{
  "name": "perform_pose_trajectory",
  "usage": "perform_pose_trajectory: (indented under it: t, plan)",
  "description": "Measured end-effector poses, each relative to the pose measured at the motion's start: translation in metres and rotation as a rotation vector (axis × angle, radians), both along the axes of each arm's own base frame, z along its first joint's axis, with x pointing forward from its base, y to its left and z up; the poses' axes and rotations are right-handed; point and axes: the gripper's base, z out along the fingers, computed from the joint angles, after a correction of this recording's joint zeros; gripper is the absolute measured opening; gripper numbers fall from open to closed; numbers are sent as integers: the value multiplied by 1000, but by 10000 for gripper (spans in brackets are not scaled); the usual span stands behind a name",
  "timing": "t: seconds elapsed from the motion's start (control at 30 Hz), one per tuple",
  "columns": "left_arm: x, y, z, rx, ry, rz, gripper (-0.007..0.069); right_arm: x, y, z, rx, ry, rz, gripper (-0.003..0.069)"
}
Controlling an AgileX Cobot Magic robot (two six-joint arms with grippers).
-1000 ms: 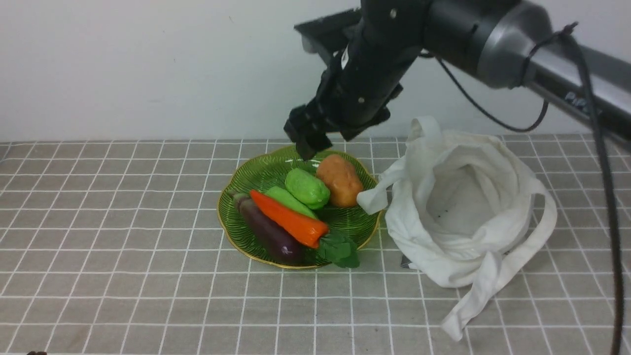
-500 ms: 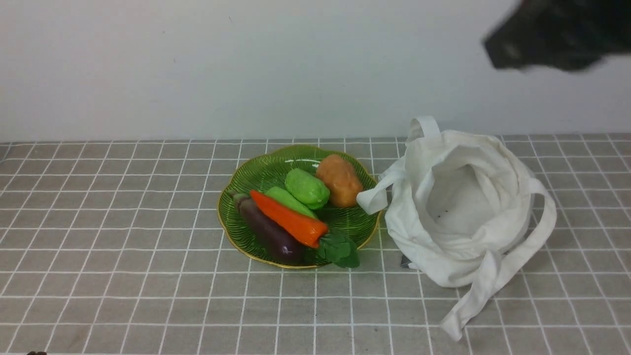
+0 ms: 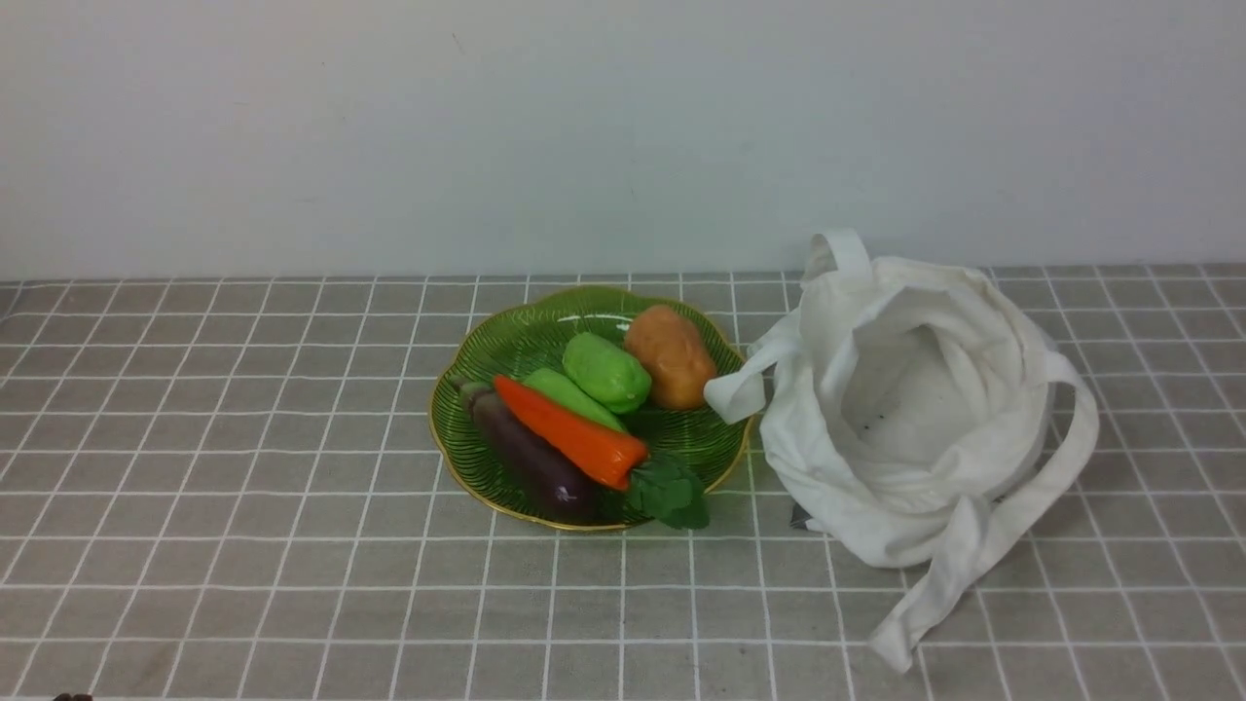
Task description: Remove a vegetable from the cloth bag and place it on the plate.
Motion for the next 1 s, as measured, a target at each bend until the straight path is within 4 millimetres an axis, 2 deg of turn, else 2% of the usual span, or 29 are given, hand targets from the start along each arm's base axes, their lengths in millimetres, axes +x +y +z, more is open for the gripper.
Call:
perform_pose_trajectory:
  t: [0.13,0.43,0.9,1.0]
  plan:
    - [0,0,0,0,0,0,-5,-7,-5,0,-5,-39,-13,-15]
    - [0,0,0,0,0,0,-5,-5,-5,-11,-72,56,-20,-15]
    - [0,0,0,0,0,0,-5,-4,-4,-17,-101,86,-23,-15]
    - [0,0,0,0,0,0,-5,1,-1,-35,-181,95,-29,-15]
